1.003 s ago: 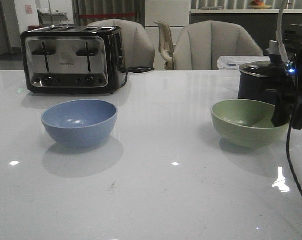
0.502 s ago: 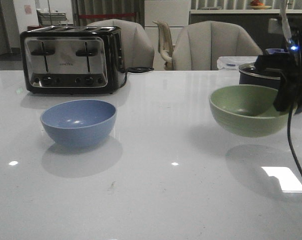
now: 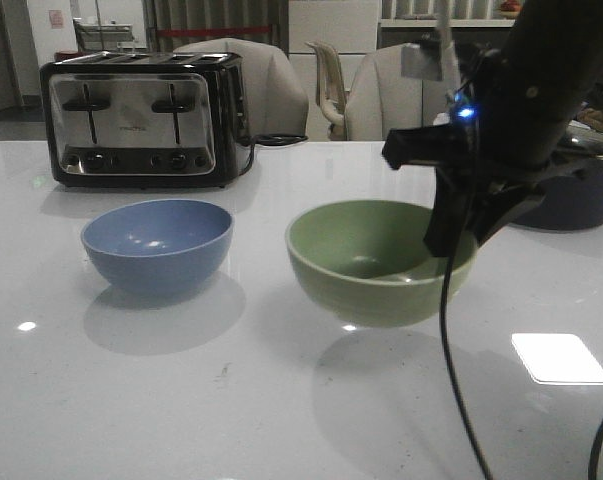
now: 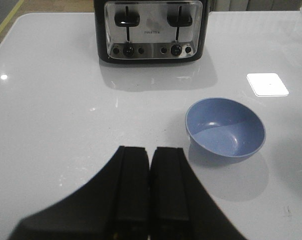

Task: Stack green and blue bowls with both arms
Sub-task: 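Slide the green bowl toward the table center with the right gripper, then open the right gripper and lift it away from the green bowl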

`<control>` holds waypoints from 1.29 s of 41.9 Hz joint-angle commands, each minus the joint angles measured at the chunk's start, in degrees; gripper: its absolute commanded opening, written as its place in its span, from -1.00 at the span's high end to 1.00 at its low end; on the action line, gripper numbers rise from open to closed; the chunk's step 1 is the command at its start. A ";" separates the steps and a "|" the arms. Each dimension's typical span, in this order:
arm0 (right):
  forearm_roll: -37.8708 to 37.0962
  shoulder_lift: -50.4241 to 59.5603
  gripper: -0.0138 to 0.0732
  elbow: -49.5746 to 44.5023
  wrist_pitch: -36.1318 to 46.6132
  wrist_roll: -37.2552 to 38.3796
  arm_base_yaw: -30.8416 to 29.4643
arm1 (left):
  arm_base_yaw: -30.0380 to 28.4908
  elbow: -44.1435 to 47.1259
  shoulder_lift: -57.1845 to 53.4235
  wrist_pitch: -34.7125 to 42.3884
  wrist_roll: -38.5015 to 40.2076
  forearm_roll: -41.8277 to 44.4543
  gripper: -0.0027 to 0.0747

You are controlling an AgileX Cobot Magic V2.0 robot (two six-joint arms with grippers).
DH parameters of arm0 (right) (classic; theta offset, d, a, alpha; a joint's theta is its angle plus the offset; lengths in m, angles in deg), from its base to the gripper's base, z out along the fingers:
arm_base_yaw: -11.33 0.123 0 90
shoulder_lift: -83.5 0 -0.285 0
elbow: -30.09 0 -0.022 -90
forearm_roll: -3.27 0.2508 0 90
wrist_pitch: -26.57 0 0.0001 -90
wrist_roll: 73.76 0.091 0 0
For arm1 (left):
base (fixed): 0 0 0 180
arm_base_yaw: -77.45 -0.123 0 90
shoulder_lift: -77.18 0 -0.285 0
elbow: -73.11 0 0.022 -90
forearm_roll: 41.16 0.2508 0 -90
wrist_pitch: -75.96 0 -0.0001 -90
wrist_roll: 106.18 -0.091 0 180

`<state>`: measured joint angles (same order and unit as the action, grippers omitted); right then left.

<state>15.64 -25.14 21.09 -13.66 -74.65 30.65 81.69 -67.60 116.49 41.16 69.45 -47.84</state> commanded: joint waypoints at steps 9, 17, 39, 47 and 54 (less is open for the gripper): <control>1.91 -1.23 0.00 1.31 5.86 -0.53 1.11 | -0.13 -1.70 0.45 4.66 0.05 -0.48 0.67; 0.62 -0.30 -0.33 1.31 6.67 -0.53 1.11 | -0.13 -1.70 0.45 4.66 0.05 -0.48 0.67; -11.10 34.73 -0.33 -17.16 6.48 -1.99 1.28 | -0.13 -1.70 0.45 4.76 0.05 -0.48 0.67; -11.63 45.34 -0.33 -24.17 4.39 -1.99 1.28 | -0.13 -1.70 0.45 4.76 -0.08 -0.48 0.67; -11.63 49.94 -0.33 -26.07 -1.34 -1.99 1.28 | -0.13 -1.83 1.28 4.65 -3.36 -0.37 0.67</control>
<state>4.72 22.50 -6.09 -15.55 -75.99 31.93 81.69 -67.60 116.62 41.16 67.75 -47.84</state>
